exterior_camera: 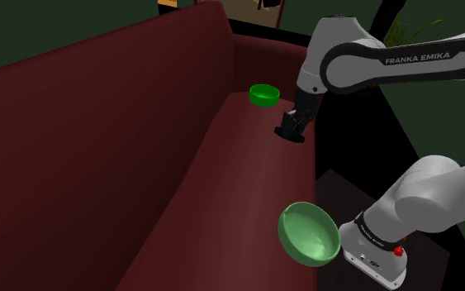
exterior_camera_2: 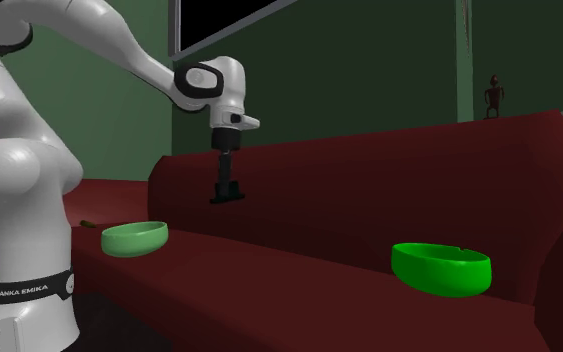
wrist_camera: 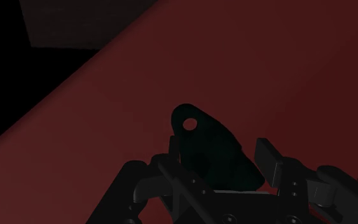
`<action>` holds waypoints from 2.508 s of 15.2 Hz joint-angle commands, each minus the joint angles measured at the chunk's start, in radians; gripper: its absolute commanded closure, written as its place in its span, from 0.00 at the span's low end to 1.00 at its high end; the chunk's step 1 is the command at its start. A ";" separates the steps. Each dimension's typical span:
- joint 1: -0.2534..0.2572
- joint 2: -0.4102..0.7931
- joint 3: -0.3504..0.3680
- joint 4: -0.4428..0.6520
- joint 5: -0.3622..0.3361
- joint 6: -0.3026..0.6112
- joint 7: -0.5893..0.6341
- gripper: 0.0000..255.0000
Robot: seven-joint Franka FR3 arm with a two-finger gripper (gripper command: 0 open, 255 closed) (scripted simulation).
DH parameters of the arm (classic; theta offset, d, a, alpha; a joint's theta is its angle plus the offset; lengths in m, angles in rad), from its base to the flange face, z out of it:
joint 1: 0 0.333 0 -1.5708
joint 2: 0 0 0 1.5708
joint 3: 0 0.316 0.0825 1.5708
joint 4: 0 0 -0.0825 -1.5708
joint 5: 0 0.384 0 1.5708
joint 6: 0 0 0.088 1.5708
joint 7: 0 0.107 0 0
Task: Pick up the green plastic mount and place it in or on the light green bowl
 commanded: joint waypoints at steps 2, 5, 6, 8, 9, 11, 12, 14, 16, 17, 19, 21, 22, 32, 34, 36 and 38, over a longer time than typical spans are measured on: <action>0.035 -0.102 0.035 -0.076 0.034 -0.024 0.046 1.00; 0.078 -0.197 0.077 -0.133 0.076 -0.058 0.100 1.00; 0.094 -0.227 0.091 -0.149 0.091 -0.071 0.119 1.00; 0.128 -0.287 0.122 -0.179 0.124 -0.098 0.160 1.00; 0.146 -0.315 0.139 -0.192 0.141 -0.111 0.181 1.00; 0.184 -0.369 0.173 -0.213 0.178 -0.140 0.226 1.00; 0.203 -0.394 0.191 -0.222 0.197 -0.154 0.250 1.00; 0.244 -0.439 0.228 -0.235 0.236 -0.181 0.299 1.00; 0.285 -0.478 0.268 -0.243 0.277 -0.206 0.351 1.00; 0.306 -0.495 0.288 -0.244 0.298 -0.218 0.378 1.00; 0.346 -0.523 0.331 -0.244 0.341 -0.239 0.432 1.00; 0.381 -0.542 0.371 -0.238 0.380 -0.256 0.482 1.00; 0.384 -0.541 0.377 -0.251 0.386 -0.243 0.481 1.00; 0.411 -0.508 0.449 -0.364 0.460 -0.101 0.470 1.00; 0.417 -0.496 0.465 -0.384 0.477 -0.069 0.467 1.00; 0.419 -0.489 0.472 -0.393 0.484 -0.054 0.466 1.00; 0.419 -0.489 0.472 -0.393 0.485 -0.054 0.466 1.00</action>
